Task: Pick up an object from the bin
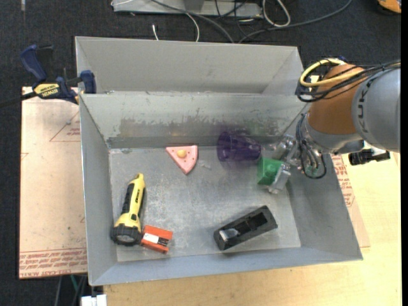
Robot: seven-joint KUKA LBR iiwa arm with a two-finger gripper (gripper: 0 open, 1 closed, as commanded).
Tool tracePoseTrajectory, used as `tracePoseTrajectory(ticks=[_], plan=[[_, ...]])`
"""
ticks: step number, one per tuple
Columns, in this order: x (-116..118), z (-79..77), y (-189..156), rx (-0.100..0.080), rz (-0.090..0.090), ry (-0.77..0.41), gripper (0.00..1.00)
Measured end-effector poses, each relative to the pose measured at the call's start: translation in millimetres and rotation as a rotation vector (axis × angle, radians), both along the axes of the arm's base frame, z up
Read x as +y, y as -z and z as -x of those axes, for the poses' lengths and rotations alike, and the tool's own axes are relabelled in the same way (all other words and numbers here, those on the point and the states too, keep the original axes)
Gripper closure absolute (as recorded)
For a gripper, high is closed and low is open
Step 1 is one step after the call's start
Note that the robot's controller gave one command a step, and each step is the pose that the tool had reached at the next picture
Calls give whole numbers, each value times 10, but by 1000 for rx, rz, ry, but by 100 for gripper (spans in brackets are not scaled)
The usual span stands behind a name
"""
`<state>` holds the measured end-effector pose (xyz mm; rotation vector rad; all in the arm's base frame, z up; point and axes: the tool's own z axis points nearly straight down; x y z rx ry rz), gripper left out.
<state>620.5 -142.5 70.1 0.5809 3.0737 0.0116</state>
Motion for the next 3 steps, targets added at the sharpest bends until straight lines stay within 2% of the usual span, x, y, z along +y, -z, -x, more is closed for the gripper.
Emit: tracePoseTrajectory(ticks=[1, 3], plan=[[134, -34, -9, -3, 0, 2, 100], [135, -34, -9, -3, 0, 2, 100]])
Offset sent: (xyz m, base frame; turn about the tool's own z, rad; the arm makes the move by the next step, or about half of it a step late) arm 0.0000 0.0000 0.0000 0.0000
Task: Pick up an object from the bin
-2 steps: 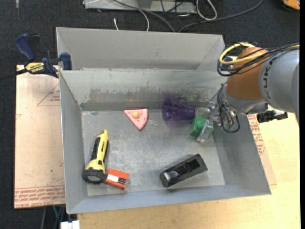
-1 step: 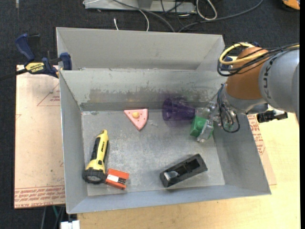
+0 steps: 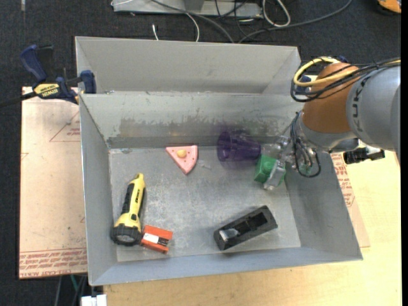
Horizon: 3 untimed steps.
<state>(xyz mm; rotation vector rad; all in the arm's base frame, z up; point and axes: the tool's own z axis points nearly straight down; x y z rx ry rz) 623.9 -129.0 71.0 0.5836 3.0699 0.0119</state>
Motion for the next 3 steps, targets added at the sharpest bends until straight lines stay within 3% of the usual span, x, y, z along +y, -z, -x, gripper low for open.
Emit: tracePoseTrajectory(ticks=[2, 3], plan=[[0, 0, 0, 0, 0, 0, 100], [36, -34, -173, 2, 4, -207, 100]])
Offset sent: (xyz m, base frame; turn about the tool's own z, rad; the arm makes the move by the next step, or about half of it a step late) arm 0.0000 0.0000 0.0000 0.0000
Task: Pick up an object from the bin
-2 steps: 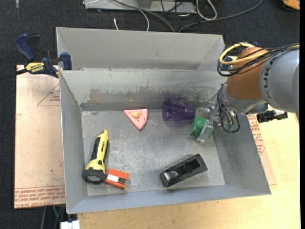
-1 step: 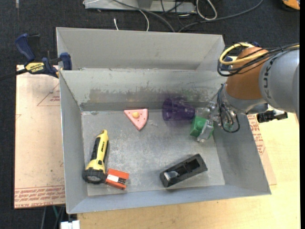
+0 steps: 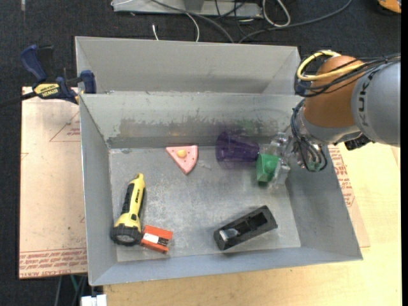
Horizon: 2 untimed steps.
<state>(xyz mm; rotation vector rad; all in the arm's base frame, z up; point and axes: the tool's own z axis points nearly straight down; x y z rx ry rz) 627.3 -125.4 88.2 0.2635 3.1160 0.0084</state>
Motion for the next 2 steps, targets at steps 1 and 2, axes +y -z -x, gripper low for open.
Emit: tracePoseTrajectory(ticks=[1, 2], plan=[[-97, -149, 176, -3, -12, 422, 100], [-96, -147, 176, -4, -12, 422, 100]])
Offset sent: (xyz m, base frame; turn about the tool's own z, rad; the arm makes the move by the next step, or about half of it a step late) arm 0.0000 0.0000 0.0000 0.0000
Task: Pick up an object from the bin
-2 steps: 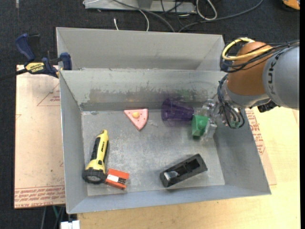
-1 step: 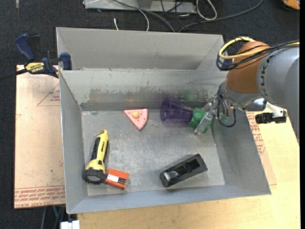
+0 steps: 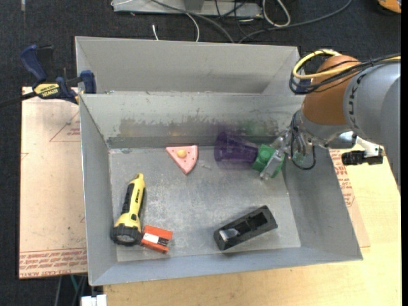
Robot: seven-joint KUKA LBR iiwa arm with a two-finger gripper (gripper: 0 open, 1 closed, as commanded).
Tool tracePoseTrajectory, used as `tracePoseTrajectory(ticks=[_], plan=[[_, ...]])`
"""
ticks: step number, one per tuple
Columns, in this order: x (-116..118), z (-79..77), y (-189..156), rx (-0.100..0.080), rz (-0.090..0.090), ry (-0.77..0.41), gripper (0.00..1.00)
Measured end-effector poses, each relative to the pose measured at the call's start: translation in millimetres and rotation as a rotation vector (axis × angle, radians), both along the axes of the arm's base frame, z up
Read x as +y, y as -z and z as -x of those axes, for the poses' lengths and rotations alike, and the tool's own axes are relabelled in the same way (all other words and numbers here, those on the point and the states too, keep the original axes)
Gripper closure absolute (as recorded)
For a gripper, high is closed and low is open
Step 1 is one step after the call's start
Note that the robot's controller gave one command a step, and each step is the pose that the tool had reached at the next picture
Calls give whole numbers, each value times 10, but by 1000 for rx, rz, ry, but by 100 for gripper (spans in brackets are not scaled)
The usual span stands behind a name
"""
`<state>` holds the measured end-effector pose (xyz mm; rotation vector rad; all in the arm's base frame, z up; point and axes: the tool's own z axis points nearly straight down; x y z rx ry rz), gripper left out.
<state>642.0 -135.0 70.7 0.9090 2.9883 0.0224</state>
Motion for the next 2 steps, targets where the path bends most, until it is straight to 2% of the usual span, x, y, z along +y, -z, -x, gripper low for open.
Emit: tracePoseTrajectory(ticks=[1, 2], plan=[[79, 220, 0, -2, -1, 69, 100], [104, 299, -130, 11, -4, 81, 100]])
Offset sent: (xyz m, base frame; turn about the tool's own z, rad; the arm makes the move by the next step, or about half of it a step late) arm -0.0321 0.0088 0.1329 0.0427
